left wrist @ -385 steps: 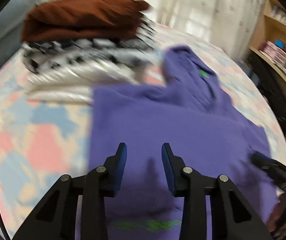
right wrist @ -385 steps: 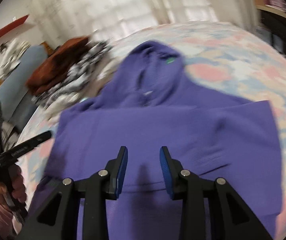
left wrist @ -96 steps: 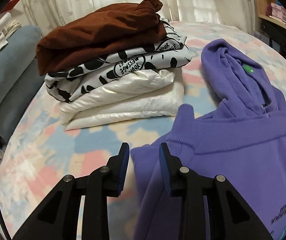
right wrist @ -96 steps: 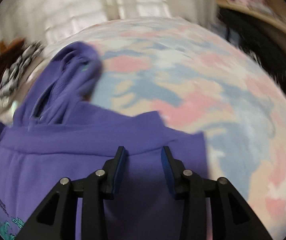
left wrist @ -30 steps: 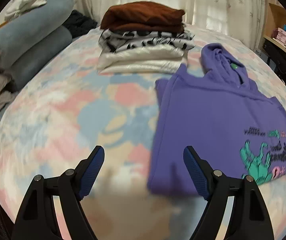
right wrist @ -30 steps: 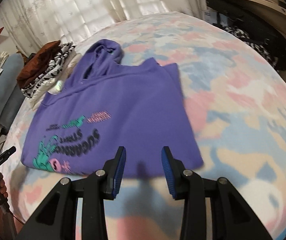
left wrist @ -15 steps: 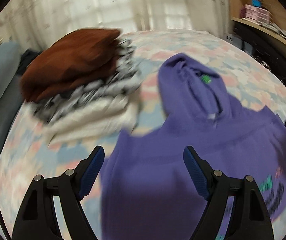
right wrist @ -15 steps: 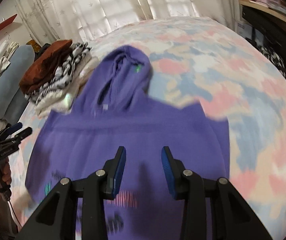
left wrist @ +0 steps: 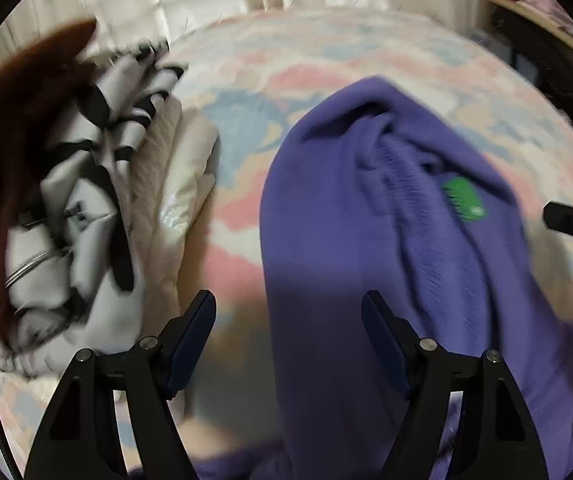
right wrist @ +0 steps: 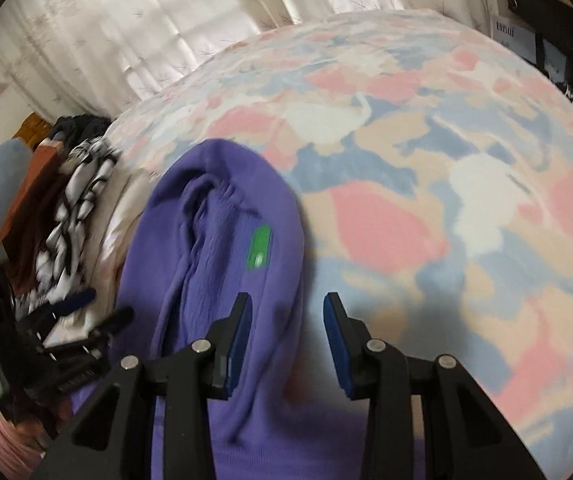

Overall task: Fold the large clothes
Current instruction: 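Grasp the hood with both grippers and lift it, then fold the held hood down over the folded body with both grippers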

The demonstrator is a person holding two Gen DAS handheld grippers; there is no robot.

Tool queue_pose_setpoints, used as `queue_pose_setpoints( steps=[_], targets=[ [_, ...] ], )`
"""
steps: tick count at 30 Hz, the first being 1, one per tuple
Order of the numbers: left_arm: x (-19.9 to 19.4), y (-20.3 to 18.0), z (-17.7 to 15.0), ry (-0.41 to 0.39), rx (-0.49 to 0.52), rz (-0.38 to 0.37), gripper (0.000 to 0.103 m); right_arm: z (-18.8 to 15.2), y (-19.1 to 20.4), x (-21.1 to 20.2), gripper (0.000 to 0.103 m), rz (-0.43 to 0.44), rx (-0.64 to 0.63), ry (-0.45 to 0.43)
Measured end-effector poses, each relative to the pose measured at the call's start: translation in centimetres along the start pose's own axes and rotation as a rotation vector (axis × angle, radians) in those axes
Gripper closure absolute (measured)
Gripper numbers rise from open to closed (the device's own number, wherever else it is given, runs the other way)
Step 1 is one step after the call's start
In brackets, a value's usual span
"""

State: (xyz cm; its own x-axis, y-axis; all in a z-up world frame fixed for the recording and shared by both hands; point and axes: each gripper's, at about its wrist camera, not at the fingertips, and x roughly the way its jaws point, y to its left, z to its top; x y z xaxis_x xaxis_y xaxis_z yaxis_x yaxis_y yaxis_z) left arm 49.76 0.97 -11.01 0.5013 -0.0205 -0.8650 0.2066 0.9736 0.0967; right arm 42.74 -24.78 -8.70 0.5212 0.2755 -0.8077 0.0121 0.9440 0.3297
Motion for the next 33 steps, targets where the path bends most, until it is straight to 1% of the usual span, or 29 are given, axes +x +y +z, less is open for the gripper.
queue_pose_setpoints(
  steps=[1, 2, 5, 6, 8, 10, 11, 12, 13, 14, 15, 16, 17, 18, 20, 22, 24, 26, 28, 29, 30, 32, 33],
  targets=[
    [0.7, 0.0, 0.3, 0.011, -0.012, 0.008, 0.029, 0.7, -0.1, 1.0, 0.066, 0.005, 0.007, 0.008],
    [1.3, -0.1, 0.6, 0.019, -0.014, 0.016, 0.026, 1.4, -0.2, 1.8, 0.066, 0.003, 0.013, 0.015],
    [2.8, -0.8, 0.8, 0.034, 0.011, 0.031, 0.014, 2.5, -0.3, 3.9, 0.066, -0.016, 0.017, 0.032],
    [3.0, -1.2, 0.6, 0.031, 0.02, 0.046, 0.012, 2.8, -0.4, 4.6, 0.066, -0.017, 0.025, 0.039],
    [3.2, -1.8, 0.2, 0.018, 0.028, 0.06, 0.012, 3.3, -0.5, 6.0, 0.066, -0.029, 0.035, 0.048],
    [3.2, -2.0, 0.1, 0.014, 0.017, 0.054, 0.012, 3.7, -0.6, 6.8, 0.066, -0.016, 0.043, 0.045],
    [3.2, -2.0, 0.1, 0.015, 0.0, 0.045, 0.014, 3.8, -0.6, 7.0, 0.066, -0.007, 0.045, 0.039],
    [3.1, -2.0, -0.2, 0.021, -0.02, 0.022, 0.026, 3.9, -0.5, 7.3, 0.067, 0.004, 0.046, 0.03],
    [3.3, -1.7, -0.3, 0.042, -0.061, -0.058, 0.036, 4.0, -0.3, 7.3, 0.072, 0.01, 0.043, 0.017],
    [3.6, -1.4, -0.5, 0.059, -0.092, -0.105, 0.051, 4.0, -0.1, 7.4, 0.092, 0.014, 0.038, 0.008],
    [3.6, -1.0, -0.8, 0.064, -0.126, -0.143, 0.062, 4.0, 0.1, 7.3, 0.093, 0.023, 0.035, 0.003],
    [3.5, -0.8, -0.9, 0.044, -0.142, -0.151, 0.077, 3.9, 0.3, 6.9, 0.093, 0.035, 0.032, -0.016],
    [3.4, -0.5, -1.0, 0.028, -0.151, -0.153, 0.095, 3.7, 0.5, 6.3, 0.093, 0.056, 0.023, -0.041],
    [3.0, -0.2, -1.2, 0.014, -0.173, -0.168, 0.096, 3.6, 0.5, 5.6, 0.094, 0.079, 0.014, -0.064],
    [1.8, 0.2, -1.6, -0.026, -0.188, -0.169, 0.097, 3.0, 0.5, 3.5, 0.094, 0.111, -0.006, -0.116],
    [-0.3, 0.5, -2.3, -0.084, -0.169, -0.169, 0.097, 2.5, 0.2, 1.5, 0.094, 0.145, -0.017, -0.148],
    [-3.2, 1.1, -3.5, -0.145, -0.154, -0.178, 0.097, 1.9, -0.1, -1.4, 0.094, 0.163, -0.05, -0.188],
    [-5.7, 1.9, -4.7, -0.193, -0.152, -0.194, 0.097, 0.7, -0.4, -4.8, 0.094, 0.199, -0.069, -0.232],
    [-9.3, 2.7, -6.9, -0.259, -0.137, -0.225, 0.097, -0.6, -0.4, -8.0, 0.094, 0.24, -0.099, -0.275],
    [-10.4, 2.9, -7.7, -0.279, -0.131, -0.235, 0.097, -1.8, -0.1, -10.0, 0.094, 0.262, -0.127, -0.302],
    [-11.8, 3.2, -8.9, -0.298, -0.126, -0.252, 0.097, -2.3, 0.4, -11.0, 0.094, 0.277, -0.149, -0.316],
    [-14.5, 4.1, -11.9, -0.335, -0.113, -0.279, 0.097, -5.5, 1.2, -14.4, 0.094, 0.3, -0.213, -0.349],
    [-15.6, 4.6, -13.3, -0.35, -0.113, -0.292, 0.098, -6.8, 1.8, -15.3, 0.094, 0.299, -0.243, -0.357]
  ],
)
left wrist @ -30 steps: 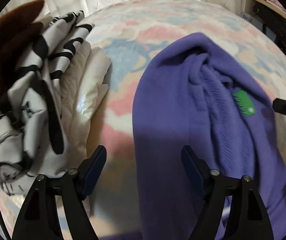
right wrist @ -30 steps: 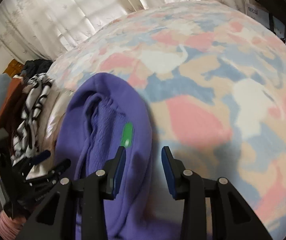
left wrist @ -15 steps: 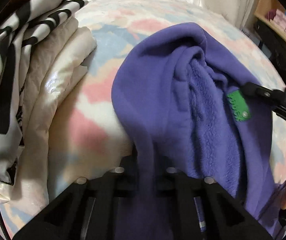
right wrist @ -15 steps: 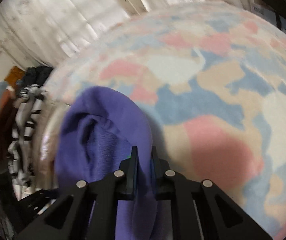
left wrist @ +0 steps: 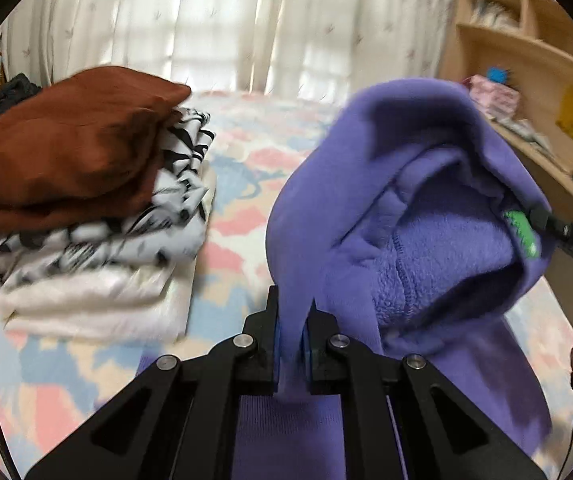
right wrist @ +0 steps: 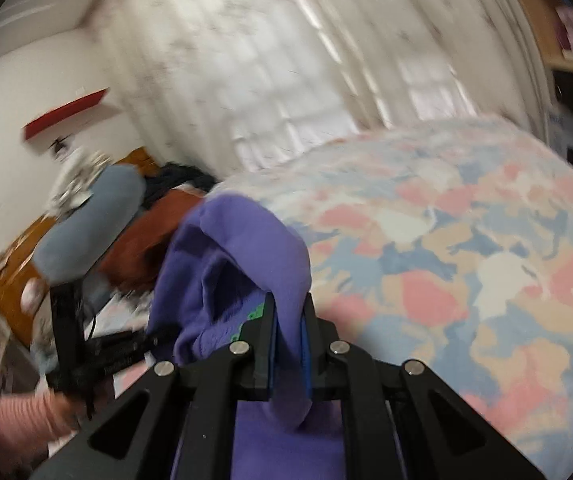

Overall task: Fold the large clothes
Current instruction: 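Fold the held hood down over the folded body with both grippers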

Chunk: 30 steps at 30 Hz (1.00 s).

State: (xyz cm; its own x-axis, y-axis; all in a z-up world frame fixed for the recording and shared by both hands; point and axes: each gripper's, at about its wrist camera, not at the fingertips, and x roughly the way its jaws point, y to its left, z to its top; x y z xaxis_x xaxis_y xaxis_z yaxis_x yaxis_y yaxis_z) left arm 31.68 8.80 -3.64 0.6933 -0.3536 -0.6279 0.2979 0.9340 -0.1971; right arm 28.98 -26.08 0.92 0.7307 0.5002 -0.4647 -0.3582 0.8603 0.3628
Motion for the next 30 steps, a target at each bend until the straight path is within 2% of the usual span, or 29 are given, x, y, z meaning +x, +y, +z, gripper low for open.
queue_pose_setpoints(
  steps=[2, 4, 5, 6, 10, 13, 16, 19, 20, 21, 23, 28, 30],
  targets=[
    [-3.0, 0.8, -2.7, -0.006, -0.002, 0.0, 0.098, -2.8, 2.3, -2.8, 0.09, -0.006, -0.084, 0.011],
    [-5.0, 1.8, -5.9, 0.034, -0.025, 0.003, 0.098, -5.9, 3.6, -4.4, 0.085, -0.037, -0.127, 0.065],
    [-5.8, 2.2, -7.3, 0.059, -0.03, 0.012, 0.098, -7.4, 3.9, -4.7, 0.079, -0.048, -0.133, 0.097],
    [-6.4, 2.4, -8.5, 0.076, -0.035, 0.026, 0.098, -9.5, 4.2, -5.1, 0.075, -0.062, -0.131, 0.144],
    [-9.1, 4.6, -13.6, 0.143, -0.102, 0.018, 0.098, -16.2, 3.7, -5.6, 0.074, -0.13, -0.076, 0.321],
    [-10.4, 5.3, -15.3, 0.187, -0.137, -0.025, 0.098, -19.2, 2.8, -6.2, 0.074, -0.138, 0.015, 0.38],
    [-10.9, 5.5, -16.0, 0.217, -0.175, -0.112, 0.093, -20.1, 2.3, -7.5, 0.072, -0.096, 0.127, 0.365],
    [-10.4, 4.6, -15.7, 0.234, -0.235, -0.232, 0.073, -20.2, 2.6, -8.5, 0.05, -0.028, 0.232, 0.334],
    [-10.1, 4.3, -15.7, 0.237, -0.256, -0.277, 0.063, -20.2, 2.7, -8.7, 0.04, 0.009, 0.266, 0.321],
    [-9.9, 3.9, -15.8, 0.235, -0.268, -0.299, 0.057, -20.2, 3.1, -8.9, 0.035, 0.037, 0.291, 0.31],
    [-9.1, 3.0, -15.9, 0.232, -0.28, -0.341, 0.056, -20.2, 3.3, -8.3, 0.034, 0.09, 0.347, 0.289],
    [-5.2, 0.9, -16.0, 0.274, -0.311, -0.412, 0.056, -20.4, 4.1, -5.3, 0.034, 0.103, 0.39, 0.283],
    [-4.1, 0.3, -16.1, 0.266, -0.32, -0.434, 0.056, -20.5, 4.1, -3.9, 0.034, 0.122, 0.41, 0.275]
  ],
)
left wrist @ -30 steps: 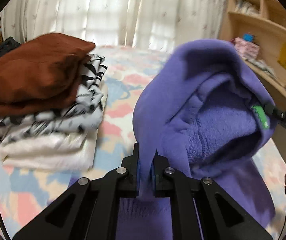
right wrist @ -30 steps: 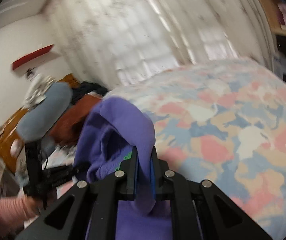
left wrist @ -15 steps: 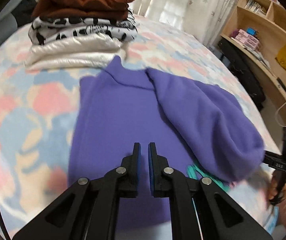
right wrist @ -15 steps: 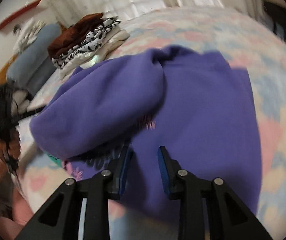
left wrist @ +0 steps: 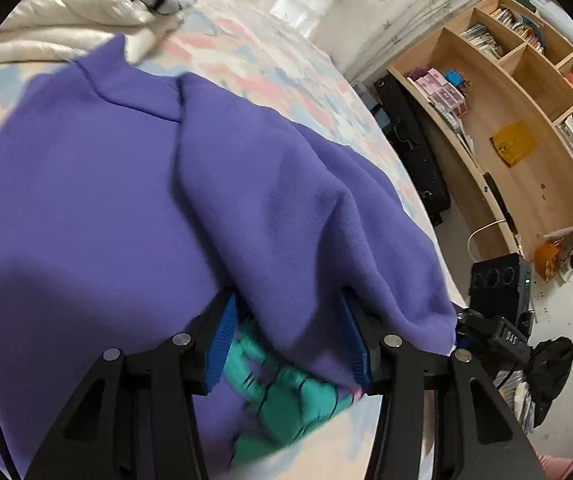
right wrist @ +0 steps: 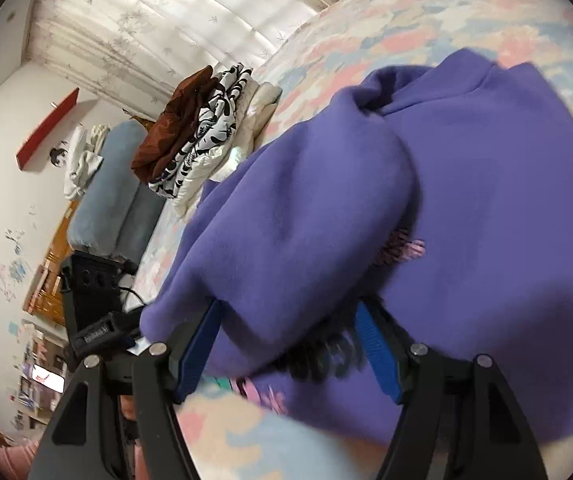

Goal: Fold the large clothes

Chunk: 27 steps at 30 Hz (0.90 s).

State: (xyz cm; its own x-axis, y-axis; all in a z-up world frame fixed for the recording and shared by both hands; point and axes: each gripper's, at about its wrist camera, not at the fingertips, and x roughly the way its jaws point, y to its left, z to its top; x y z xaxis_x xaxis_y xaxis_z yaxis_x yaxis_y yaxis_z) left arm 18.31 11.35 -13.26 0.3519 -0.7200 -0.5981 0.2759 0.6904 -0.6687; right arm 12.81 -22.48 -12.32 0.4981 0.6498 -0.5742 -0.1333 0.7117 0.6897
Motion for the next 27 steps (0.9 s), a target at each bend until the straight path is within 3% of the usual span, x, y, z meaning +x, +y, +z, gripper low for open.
queue_pose_setpoints(
  steps=[4, 5, 6, 7, 8, 9, 10, 13, 16, 19, 23, 25, 27],
  targets=[
    [1.2, 0.1, 0.7, -0.072, -0.054, -0.044, 0.056, 0.6, -0.4, 1.2, 0.034, 0.045, 0.041, -0.058],
    [1.3, 0.2, 0.9, -0.096, -0.074, -0.048, 0.069, 0.9, -0.5, 1.2, 0.036, 0.046, 0.054, -0.077],
    [1.1, 0.1, 0.9, -0.121, -0.088, -0.041, 0.093, 1.1, -0.5, 1.2, 0.046, 0.039, 0.062, -0.091],
    [0.8, -0.1, 1.1, -0.15, -0.1, -0.009, 0.096, 1.3, -0.4, 1.1, 0.055, 0.021, 0.068, -0.102],
    [0.4, -0.4, 1.2, -0.177, -0.112, 0.033, 0.097, 1.6, -0.4, 1.0, 0.075, -0.001, 0.07, -0.103],
    [-0.1, -0.9, 1.3, -0.205, -0.117, 0.087, 0.098, 1.8, -0.2, 0.9, 0.083, -0.027, 0.071, -0.104],
    [-0.9, -1.6, 1.3, -0.233, -0.118, 0.162, 0.098, 1.9, 0.1, 0.6, 0.083, -0.052, 0.069, -0.117],
    [-1.7, -3.0, 0.8, -0.201, -0.125, 0.33, 0.098, 1.8, 1.4, -0.5, 0.085, -0.144, 0.071, -0.146],
    [0.2, -3.0, -1.0, -0.088, -0.117, 0.501, 0.098, 0.6, 2.1, -0.7, 0.085, -0.236, 0.072, -0.123],
    [1.1, -1.8, -2.4, -0.065, -0.131, 0.53, 0.096, -1.9, 0.8, 1.8, 0.085, -0.353, 0.099, -0.038],
    [1.2, -3.0, -2.5, -0.065, -0.063, 0.556, 0.093, -2.8, 1.0, 1.3, 0.085, -0.355, 0.06, -0.058],
    [1.1, -3.9, -2.2, -0.06, -0.039, 0.56, 0.084, -2.7, 1.5, 0.9, 0.08, -0.364, 0.029, -0.049],
    [0.0, -4.4, -2.3, -0.072, -0.027, 0.58, 0.06, -2.5, 2.3, -0.3, 0.072, -0.392, 0.001, -0.058]
  ],
)
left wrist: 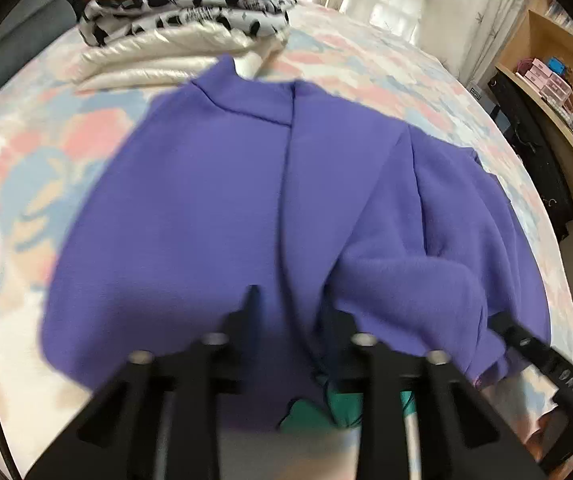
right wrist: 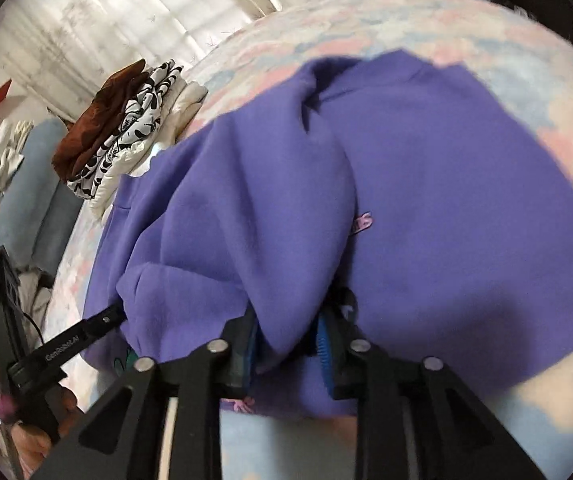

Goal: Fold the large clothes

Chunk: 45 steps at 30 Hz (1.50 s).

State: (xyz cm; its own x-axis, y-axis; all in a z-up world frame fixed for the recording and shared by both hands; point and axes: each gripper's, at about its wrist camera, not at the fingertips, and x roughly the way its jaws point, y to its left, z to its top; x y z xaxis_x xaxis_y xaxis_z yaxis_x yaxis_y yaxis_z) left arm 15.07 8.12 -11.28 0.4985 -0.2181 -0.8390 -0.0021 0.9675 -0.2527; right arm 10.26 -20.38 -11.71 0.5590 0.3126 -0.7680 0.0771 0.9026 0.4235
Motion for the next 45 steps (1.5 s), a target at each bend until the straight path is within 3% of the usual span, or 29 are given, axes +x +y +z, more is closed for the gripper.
queue_pose_setpoints(
  steps=[2, 5, 7, 8, 9, 15, 18, 20, 21, 22, 24, 28, 31, 34, 37, 45],
  targets=[
    [-1.6, 0.2, -0.1, -0.04, -0.004, 0.018, 0.052, -0.1, 0.2, -1.7, 0.069, -0.027, -0.03, -0.044],
    [-4.2, 0.6, -0.3, -0.114, 0.014, 0.014, 0.052, -0.4, 0.7, -5.0, 0.069, -0.064, -0.086, -0.176],
    [-4.9, -0.6, -0.1, -0.156, 0.059, -0.008, 0.059, -0.2, 1.8, -5.7, 0.069, -0.07, -0.142, -0.218],
    [-5.4, -0.4, 0.0, -0.167, 0.076, -0.027, 0.071, 0.1, 2.4, -5.7, 0.069, -0.064, -0.166, -0.22],
    [-5.3, -1.2, 0.3, -0.175, 0.101, -0.048, 0.077, 0.5, 3.2, -5.3, 0.07, -0.047, -0.195, -0.22],
    [-2.2, -4.5, 2.4, -0.179, 0.173, -0.067, 0.085, 3.1, 6.9, -0.8, 0.087, 0.016, -0.273, -0.195],
    [1.6, -4.7, 3.6, -0.132, 0.152, 0.006, 0.087, 4.6, 7.1, 2.9, 0.09, 0.021, -0.251, -0.146],
    [3.6, -3.7, 3.8, -0.123, 0.128, 0.085, 0.089, 5.3, 6.0, 5.4, 0.098, -0.038, -0.228, -0.107],
    [4.1, -3.2, 3.9, -0.118, 0.115, 0.074, 0.089, 5.5, 4.8, 6.5, 0.103, -0.116, -0.222, -0.106],
    [4.4, -2.5, 3.9, -0.117, 0.092, 0.049, 0.089, 5.5, 3.7, 6.8, 0.103, -0.123, -0.209, -0.112],
    [4.3, -2.3, 3.8, -0.125, 0.099, 0.034, 0.089, 5.7, 1.1, 6.4, 0.103, 0.004, -0.113, -0.113],
    [3.7, -2.5, 3.4, -0.138, 0.111, 0.016, 0.089, 5.2, 1.6, 5.2, 0.103, -0.007, -0.122, -0.111],
    [2.3, -2.5, 3.3, -0.125, 0.092, -0.012, 0.087, 4.7, 1.8, 4.0, 0.1, 0.028, -0.093, -0.103],
    [0.3, -2.6, 2.8, -0.125, 0.065, -0.047, 0.072, 4.0, 1.6, 2.0, 0.1, 0.064, -0.058, -0.113],
    [-2.4, -2.9, 1.5, -0.159, 0.081, -0.024, 0.059, 3.1, 2.1, 0.0, 0.1, 0.056, -0.059, -0.133],
    [-10.0, -2.0, -2.7, -0.21, 0.105, 0.019, 0.056, -0.8, 3.9, -5.2, 0.1, 0.085, -0.088, -0.151]
  ],
)
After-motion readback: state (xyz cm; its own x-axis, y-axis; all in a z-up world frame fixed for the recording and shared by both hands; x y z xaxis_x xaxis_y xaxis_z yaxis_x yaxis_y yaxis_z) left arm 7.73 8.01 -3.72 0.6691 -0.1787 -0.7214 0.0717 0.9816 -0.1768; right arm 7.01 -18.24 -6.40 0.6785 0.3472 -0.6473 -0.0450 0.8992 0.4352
